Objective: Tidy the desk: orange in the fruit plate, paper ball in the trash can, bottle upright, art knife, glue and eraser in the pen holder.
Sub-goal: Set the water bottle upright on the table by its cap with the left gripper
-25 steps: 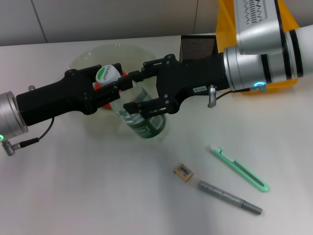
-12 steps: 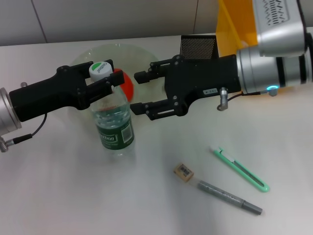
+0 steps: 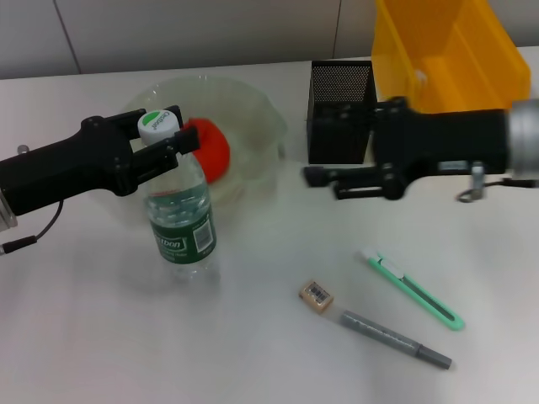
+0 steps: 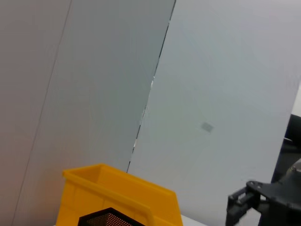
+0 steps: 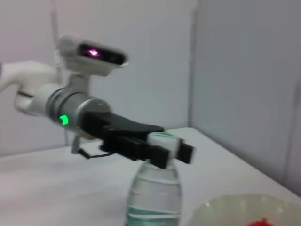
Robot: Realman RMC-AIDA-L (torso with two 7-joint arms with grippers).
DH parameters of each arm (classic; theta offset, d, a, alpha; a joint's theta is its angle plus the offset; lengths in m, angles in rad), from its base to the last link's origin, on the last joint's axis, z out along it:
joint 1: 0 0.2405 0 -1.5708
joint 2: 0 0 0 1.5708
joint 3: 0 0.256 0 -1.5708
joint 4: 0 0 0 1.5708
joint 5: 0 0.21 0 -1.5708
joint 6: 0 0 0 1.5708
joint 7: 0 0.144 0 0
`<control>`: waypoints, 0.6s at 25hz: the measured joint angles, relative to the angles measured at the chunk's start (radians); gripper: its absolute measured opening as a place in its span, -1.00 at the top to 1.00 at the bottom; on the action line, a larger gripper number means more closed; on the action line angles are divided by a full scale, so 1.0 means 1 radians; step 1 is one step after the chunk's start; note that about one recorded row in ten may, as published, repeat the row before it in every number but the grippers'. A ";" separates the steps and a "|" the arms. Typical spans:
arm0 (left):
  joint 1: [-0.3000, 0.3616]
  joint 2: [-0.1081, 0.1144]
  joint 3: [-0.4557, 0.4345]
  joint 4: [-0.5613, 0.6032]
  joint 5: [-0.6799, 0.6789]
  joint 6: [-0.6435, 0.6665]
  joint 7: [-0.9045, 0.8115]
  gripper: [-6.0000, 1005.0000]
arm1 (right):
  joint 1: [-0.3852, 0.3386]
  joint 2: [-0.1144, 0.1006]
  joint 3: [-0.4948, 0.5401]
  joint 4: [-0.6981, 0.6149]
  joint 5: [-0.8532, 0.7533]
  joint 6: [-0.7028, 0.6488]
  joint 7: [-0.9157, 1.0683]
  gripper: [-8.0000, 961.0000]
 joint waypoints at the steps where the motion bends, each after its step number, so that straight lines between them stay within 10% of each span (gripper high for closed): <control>1: 0.000 0.000 0.000 0.000 0.000 0.000 0.000 0.13 | 0.000 0.000 0.000 0.000 0.000 0.000 0.000 -0.42; 15: 0.032 -0.033 0.001 0.011 0.000 0.026 0.132 0.12 | -0.074 -0.003 0.279 0.220 -0.004 -0.046 -0.131 -0.42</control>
